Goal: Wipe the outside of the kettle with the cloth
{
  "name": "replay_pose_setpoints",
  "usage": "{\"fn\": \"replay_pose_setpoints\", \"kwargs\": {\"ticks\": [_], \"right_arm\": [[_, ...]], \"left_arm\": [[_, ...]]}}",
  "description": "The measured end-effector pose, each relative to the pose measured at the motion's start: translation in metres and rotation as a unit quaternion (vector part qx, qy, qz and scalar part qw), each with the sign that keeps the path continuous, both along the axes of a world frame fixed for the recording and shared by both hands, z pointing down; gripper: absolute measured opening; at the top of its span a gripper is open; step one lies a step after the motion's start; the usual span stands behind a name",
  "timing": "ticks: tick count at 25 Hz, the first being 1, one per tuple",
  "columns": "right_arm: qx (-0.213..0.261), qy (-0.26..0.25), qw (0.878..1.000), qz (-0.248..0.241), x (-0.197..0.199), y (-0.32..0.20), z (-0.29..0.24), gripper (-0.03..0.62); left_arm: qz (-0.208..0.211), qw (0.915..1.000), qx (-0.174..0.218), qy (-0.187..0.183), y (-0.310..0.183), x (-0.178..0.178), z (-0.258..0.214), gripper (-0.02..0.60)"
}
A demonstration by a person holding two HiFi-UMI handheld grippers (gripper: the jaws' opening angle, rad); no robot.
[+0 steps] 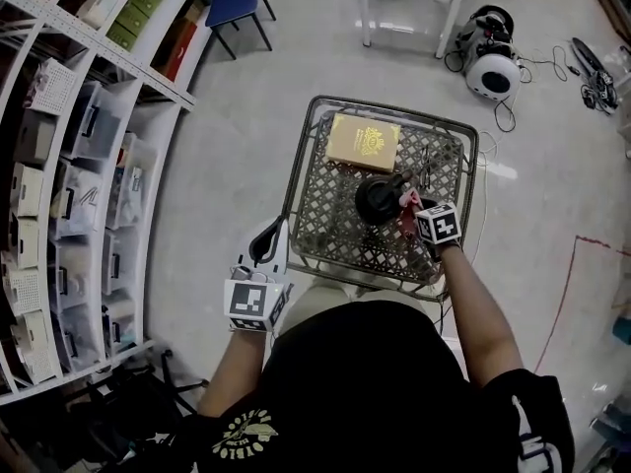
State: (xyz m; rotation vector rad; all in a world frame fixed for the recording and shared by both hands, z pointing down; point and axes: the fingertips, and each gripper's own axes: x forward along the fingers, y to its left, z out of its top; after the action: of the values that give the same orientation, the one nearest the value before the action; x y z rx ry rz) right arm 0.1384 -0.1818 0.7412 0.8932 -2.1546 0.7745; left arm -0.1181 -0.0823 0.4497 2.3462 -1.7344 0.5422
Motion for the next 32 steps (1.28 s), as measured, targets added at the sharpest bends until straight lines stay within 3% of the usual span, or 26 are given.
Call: {"fn": "replay_pose_setpoints", "kwargs": {"ticks": [9,18,32], "right_arm": [[0.013,0.006,1.0,0.002,-0.008,-0.012,-0.002,0.028],[0.0,0.006,1.0,0.015,-0.016,0.04,0.001,0.029],[-0.006,-0.015,0.999,0.043,-0.076,0.093,-0.013,0.028]], "left_arm": [[-0.002,0.9999,-0.017,0.002,0.014,-0.006,0.011,0.009],[0.064,0.9979,-0.007,0.0,0.002,0.007,0.001,0.009],[0.136,0.9903,-0.024,0.015,0.006,-0.013,0.012,0.009]]}}
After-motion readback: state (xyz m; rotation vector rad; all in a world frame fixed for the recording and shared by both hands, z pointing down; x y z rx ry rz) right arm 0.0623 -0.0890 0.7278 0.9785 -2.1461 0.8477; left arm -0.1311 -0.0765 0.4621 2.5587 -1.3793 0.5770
